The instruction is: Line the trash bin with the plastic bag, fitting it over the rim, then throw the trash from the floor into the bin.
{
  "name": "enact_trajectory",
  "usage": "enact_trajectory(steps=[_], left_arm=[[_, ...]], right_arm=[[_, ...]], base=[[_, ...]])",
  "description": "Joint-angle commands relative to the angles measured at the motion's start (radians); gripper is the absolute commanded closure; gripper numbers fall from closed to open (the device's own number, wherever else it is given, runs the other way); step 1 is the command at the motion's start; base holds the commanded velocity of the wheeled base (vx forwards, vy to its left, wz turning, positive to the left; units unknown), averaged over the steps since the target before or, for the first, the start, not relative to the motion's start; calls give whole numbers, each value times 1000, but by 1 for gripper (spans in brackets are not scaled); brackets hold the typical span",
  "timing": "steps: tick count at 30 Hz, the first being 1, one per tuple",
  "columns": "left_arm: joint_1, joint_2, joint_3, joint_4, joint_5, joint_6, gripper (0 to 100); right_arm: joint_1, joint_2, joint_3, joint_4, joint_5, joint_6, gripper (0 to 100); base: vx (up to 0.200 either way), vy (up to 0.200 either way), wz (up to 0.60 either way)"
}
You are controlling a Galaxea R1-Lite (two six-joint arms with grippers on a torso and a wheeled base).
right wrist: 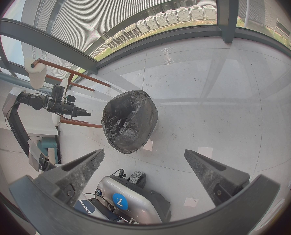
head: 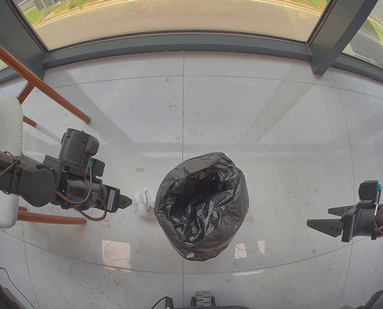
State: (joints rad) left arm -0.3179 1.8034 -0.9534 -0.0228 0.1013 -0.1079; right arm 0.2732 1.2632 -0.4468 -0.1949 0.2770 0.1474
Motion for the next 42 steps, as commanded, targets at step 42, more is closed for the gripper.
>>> enact_trajectory(steps=[42], left_arm=[[19, 794, -570, -131, 58, -440, 0]], right_arm=[[-5, -157, 120, 2, -1, 0, 0]], base=[[0, 0, 0]])
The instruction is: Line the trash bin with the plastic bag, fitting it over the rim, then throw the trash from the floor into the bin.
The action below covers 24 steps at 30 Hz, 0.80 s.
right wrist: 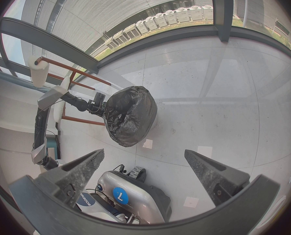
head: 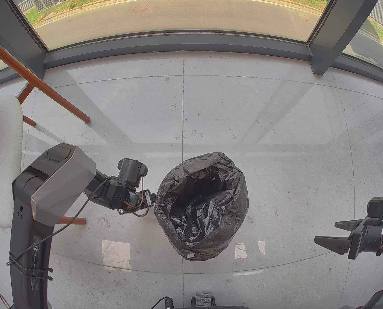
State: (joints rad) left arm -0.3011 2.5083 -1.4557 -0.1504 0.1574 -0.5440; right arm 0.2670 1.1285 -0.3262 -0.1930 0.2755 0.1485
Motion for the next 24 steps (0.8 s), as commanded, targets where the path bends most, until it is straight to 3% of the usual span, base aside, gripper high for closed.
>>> enact_trajectory(steps=[1, 4, 5, 15, 21, 24], left_arm=[[2, 113, -95, -1, 2, -4, 0], [10, 150, -143, 3, 5, -2, 0], [11, 153, -147, 3, 5, -2, 100], [13, 139, -140, 52, 5, -5, 100], [14, -89, 8, 54, 2, -2, 100], [8, -302, 189, 46, 2, 4, 100]], right_arm=[[1, -24, -1, 0, 1, -1, 0], [1, -27, 1, 1, 1, -1, 0], [1, -27, 3, 1, 1, -1, 0], [0, -47, 21, 1, 1, -1, 0], [0, -79, 47, 1, -1, -1, 0], [0, -92, 65, 1, -1, -1, 0]], base=[[0, 0, 0], [0, 0, 0], [0, 0, 0], [0, 0, 0], [0, 0, 0], [0, 0, 0]])
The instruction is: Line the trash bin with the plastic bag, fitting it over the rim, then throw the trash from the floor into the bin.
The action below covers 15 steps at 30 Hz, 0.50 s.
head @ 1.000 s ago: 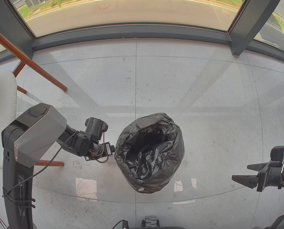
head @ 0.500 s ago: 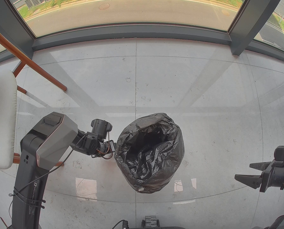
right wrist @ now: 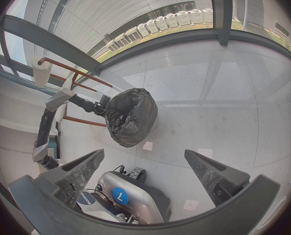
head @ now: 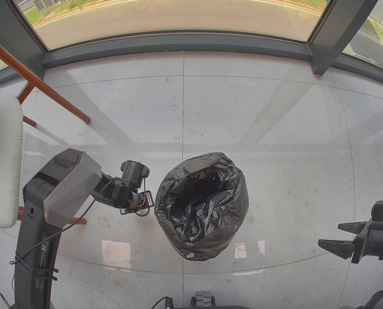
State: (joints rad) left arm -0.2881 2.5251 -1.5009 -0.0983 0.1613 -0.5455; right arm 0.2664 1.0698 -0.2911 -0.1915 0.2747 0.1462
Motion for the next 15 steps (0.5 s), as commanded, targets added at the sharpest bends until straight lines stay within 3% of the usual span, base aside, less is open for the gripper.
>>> enact_trajectory(steps=[1, 6, 11, 15], left_arm=[[-6, -328, 240, -6, -2, 6, 100], [-16, -620, 413, 2, -12, 47, 100], [-8, -769, 465, 26, -14, 139, 100], [-13, -829, 462, 69, -14, 157, 100]], right_arm=[[1, -33, 30, 0, 0, 1, 0], [4, -27, 38, 0, 1, 0, 0], [8, -24, 55, -2, 3, -4, 0], [10, -24, 50, -2, 3, -2, 0]], base=[[0, 0, 0], [0, 0, 0], [0, 0, 0], [0, 0, 0]])
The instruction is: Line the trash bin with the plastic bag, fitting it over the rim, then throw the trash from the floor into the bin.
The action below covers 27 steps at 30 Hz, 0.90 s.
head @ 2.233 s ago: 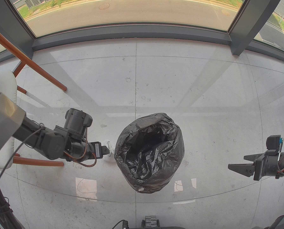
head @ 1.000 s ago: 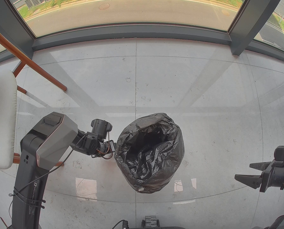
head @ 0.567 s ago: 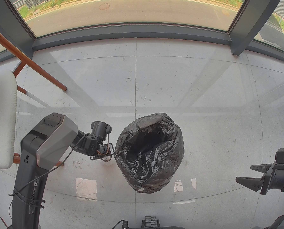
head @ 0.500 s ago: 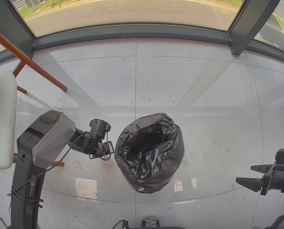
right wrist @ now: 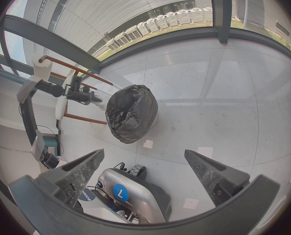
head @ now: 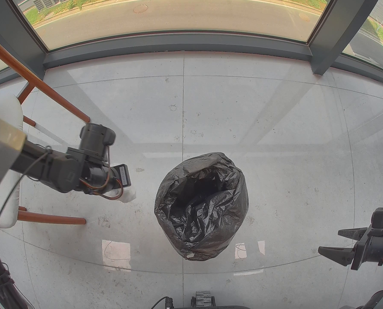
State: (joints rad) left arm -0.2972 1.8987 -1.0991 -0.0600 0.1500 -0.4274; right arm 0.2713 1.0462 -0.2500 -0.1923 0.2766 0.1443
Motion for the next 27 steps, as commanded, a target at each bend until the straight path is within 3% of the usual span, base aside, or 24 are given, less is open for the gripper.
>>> enact_trajectory(steps=[1, 8, 18, 27], left_arm=[[-10, -227, 61, 51, -3, 39, 100], [-89, -237, 56, 54, -1, 39, 100], [-319, -167, 4, 48, 3, 45, 100], [-411, -24, -103, 42, 3, 161, 100]], right_arm=[[5, -2, 9, -1, 1, -2, 0], [5, -2, 8, -1, 1, -2, 0], [9, -3, 17, 1, 1, -2, 0], [9, -3, 17, 1, 1, 0, 0]], base=[[0, 0, 0], [0, 0, 0], [0, 0, 0], [0, 0, 0]])
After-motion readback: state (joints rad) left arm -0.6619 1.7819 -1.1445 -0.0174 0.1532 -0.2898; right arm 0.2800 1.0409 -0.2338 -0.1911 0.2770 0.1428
